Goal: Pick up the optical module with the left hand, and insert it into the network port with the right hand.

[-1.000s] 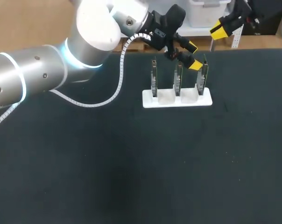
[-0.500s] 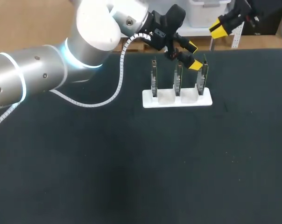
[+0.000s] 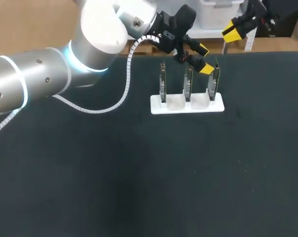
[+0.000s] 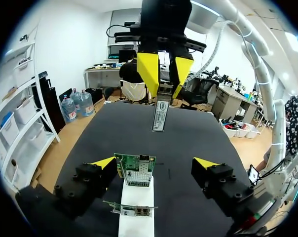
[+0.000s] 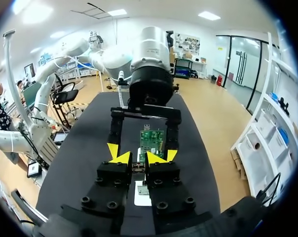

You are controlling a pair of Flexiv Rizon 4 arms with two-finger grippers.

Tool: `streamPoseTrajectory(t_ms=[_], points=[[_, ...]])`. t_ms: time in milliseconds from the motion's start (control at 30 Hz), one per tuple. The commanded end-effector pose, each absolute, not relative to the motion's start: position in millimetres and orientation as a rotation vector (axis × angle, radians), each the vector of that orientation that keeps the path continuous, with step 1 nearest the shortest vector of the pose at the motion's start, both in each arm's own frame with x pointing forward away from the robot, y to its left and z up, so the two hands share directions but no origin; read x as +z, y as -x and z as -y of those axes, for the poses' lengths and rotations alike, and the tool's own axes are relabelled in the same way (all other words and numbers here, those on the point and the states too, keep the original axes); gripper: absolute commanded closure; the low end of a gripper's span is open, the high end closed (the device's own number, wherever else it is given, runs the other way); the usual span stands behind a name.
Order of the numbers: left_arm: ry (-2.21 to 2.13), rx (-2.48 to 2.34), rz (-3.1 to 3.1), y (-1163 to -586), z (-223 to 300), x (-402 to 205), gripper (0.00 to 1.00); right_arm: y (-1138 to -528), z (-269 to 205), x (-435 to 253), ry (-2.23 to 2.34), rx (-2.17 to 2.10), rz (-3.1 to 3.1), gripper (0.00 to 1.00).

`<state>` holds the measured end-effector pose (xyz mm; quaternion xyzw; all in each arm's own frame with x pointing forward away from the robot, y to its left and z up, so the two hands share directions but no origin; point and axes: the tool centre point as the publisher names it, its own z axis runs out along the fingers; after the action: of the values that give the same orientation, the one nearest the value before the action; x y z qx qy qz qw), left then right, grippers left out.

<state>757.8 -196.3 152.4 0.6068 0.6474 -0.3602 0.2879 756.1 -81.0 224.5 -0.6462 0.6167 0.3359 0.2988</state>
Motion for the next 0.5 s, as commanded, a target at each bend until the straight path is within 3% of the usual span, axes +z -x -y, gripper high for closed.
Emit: streamPoseTrajectory(t_ms=[33,500], points=[[-1.625,-0.962,-1.731,-759.7,197.2,152.8,0.00,-755.8,80.1,222.5,1.729,0.872,-1.641,1.00],[-1.625,-0.962,-1.731,-759.7,197.2,152.8,0.00,-764.2,78.2,205.3,1.750,0.877,-1.678,1.00]])
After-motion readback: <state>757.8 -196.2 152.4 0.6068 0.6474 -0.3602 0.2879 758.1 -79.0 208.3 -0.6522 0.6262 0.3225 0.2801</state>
